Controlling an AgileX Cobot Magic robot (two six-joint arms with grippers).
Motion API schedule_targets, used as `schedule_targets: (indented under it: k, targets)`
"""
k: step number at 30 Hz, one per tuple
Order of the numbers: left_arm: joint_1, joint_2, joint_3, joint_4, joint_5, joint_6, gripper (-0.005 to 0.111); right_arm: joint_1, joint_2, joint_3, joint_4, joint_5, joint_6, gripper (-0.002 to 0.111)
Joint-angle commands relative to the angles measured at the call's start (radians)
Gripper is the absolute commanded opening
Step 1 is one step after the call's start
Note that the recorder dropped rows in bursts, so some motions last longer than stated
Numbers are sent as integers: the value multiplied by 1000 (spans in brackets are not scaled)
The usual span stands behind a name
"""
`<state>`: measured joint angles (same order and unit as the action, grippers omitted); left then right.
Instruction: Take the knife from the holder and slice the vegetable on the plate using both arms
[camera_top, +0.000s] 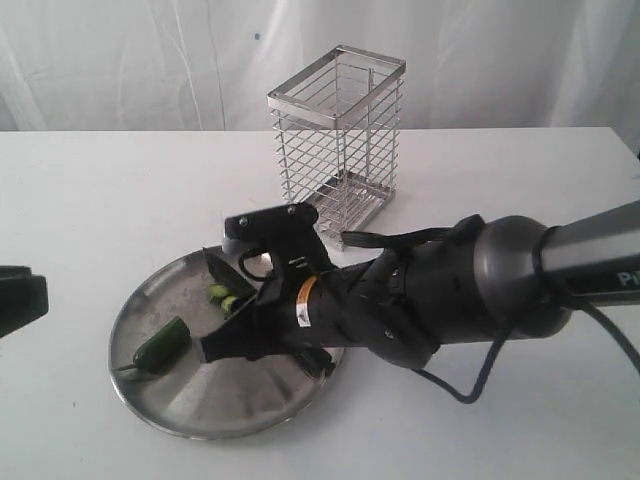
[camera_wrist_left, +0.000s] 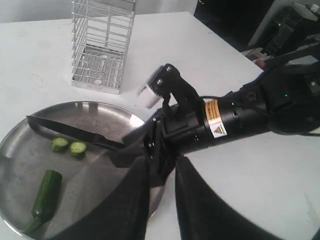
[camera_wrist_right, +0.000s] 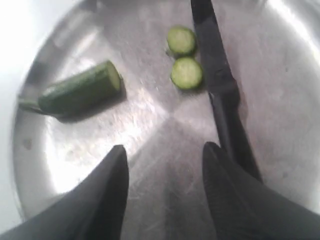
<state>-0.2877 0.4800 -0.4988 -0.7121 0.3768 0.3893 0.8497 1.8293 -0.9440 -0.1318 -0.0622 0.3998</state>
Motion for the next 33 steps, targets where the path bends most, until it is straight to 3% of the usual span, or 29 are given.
schedule_targets:
  k: [1, 6, 14, 23, 33]
  targets:
    - [-4, -111, 33, 29, 50, -18, 25, 4, -109, 32, 4, -105, 8, 45]
    - [-4, -238, 56, 45, 50, -60, 25, 51, -333, 179, 4, -293, 8, 38]
    - [-4, -323, 68, 45, 141, -60, 25, 127, -683, 409, 4, -463, 8, 0]
    - [-4, -328, 68, 32, 380, -60, 25, 129, -944, 482, 4, -417, 8, 0]
    - [-4, -328, 68, 32, 376, -53, 25, 129, -1055, 482, 4, -356, 8, 0]
